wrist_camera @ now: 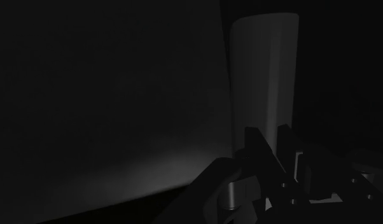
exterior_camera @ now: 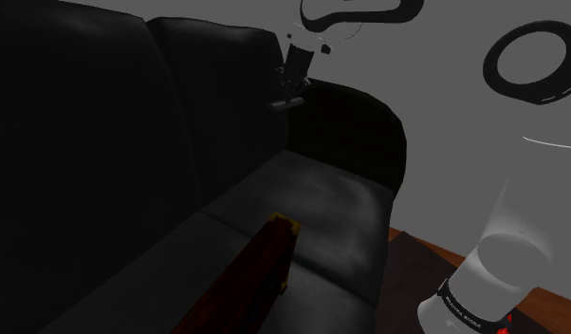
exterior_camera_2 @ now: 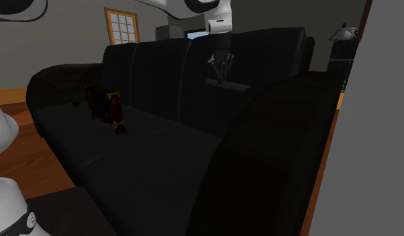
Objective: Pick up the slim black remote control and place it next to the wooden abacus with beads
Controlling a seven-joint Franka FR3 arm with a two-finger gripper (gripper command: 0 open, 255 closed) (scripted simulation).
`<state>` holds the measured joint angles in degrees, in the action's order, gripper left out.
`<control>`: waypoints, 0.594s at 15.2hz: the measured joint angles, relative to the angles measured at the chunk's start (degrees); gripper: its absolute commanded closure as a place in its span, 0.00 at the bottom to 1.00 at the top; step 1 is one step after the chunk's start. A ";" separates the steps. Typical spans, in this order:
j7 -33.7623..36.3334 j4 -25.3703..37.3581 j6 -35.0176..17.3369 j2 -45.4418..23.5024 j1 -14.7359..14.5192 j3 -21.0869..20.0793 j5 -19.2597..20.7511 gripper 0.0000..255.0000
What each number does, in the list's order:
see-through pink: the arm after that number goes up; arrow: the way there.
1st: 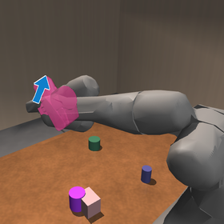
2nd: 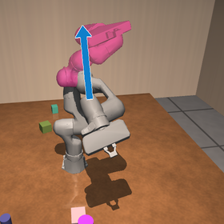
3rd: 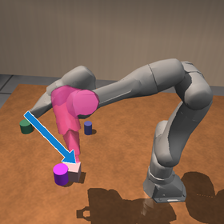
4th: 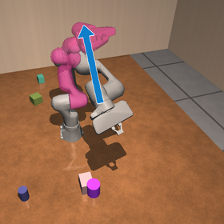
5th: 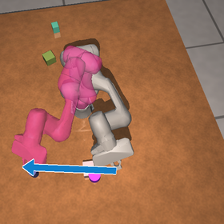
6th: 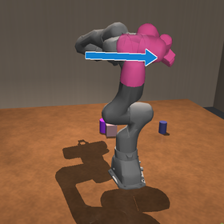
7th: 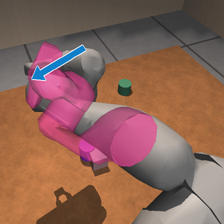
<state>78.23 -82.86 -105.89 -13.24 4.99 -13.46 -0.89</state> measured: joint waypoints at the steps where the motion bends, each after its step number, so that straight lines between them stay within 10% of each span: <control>1: 0.05 1.00 0.82 -0.18 -0.03 0.00 0.05 1.00; 9: 5.21 -9.57 -1.18 8.86 -2.68 -2.33 -0.95 1.00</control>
<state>83.43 -92.43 -107.07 -4.38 2.30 -15.79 -1.84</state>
